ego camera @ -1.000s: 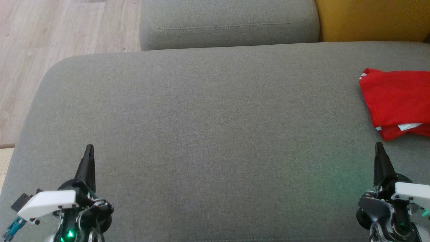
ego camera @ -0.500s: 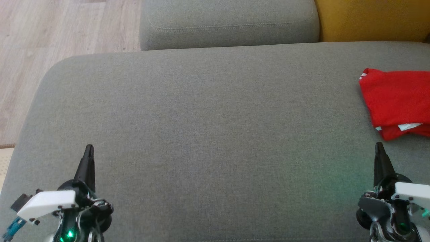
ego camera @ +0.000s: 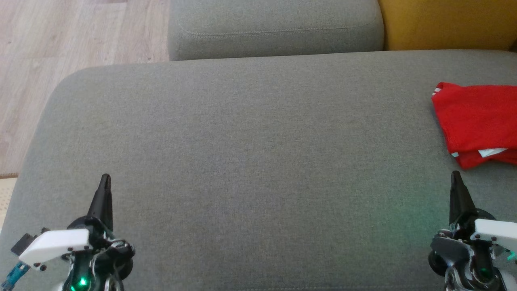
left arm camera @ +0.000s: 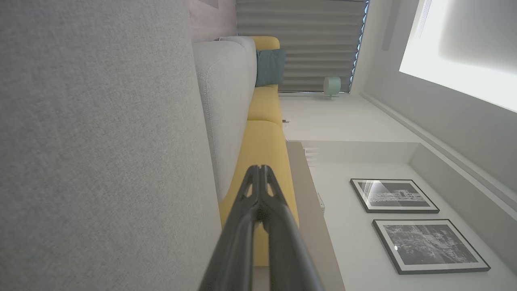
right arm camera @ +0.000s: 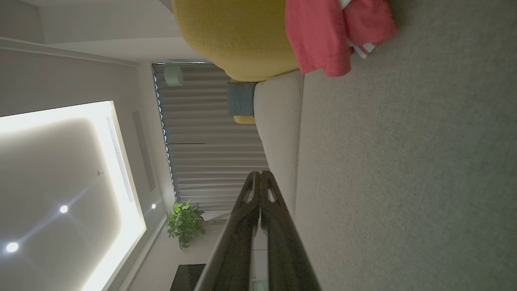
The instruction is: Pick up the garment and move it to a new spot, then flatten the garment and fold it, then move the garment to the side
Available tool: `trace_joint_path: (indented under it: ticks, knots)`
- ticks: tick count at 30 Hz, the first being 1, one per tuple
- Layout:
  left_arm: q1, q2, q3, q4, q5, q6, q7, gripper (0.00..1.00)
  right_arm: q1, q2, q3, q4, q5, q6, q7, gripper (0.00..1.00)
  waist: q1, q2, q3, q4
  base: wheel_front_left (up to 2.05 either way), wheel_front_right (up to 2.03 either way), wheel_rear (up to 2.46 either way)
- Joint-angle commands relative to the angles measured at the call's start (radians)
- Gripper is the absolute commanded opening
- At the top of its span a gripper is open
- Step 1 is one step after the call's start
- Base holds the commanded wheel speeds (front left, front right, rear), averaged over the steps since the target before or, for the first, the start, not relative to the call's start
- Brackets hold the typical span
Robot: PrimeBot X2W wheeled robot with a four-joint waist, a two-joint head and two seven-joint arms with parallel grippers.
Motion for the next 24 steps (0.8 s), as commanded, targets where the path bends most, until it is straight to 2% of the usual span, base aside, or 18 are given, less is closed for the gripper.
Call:
trace_joint_path:
  ticks: [1, 24]
  knots:
    - [-0.053, 0.006, 0.037, -0.026, 0.008, -0.007, 0.006, 0.00, -0.053, -0.005, 0.020, -0.038, 0.006, -0.001, 0.006, 0.00, 0.0000, 0.0000, 0.000, 0.000, 0.00, 0.00, 0.00]
    - [-0.053, 0.003, 0.041, -0.026, 0.011, -0.007, 0.009, 0.00, -0.053, -0.005, 0.020, -0.038, 0.006, -0.001, 0.006, 0.00, 0.0000, 0.0000, 0.000, 0.000, 0.00, 0.00, 0.00]
